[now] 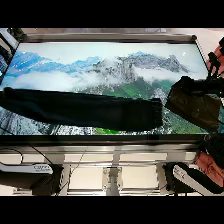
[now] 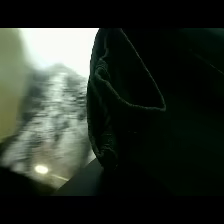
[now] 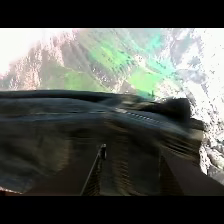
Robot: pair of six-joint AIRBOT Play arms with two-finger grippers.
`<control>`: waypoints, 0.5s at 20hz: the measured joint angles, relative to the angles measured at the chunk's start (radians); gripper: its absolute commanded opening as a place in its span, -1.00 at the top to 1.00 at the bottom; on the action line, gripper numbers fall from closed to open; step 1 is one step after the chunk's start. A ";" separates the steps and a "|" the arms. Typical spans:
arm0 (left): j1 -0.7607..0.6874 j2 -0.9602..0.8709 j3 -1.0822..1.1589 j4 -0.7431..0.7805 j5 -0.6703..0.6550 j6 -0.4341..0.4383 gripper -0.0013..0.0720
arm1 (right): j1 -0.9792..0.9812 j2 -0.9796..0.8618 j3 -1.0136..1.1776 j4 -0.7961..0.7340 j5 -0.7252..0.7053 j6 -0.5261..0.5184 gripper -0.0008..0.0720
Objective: Fold the clothes and pants, and hang the long-sleeved shirts on hangers.
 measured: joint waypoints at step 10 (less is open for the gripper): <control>-0.248 0.239 0.000 -0.220 -0.283 0.444 0.84 | 0.000 0.000 0.000 0.005 0.055 -0.001 -0.08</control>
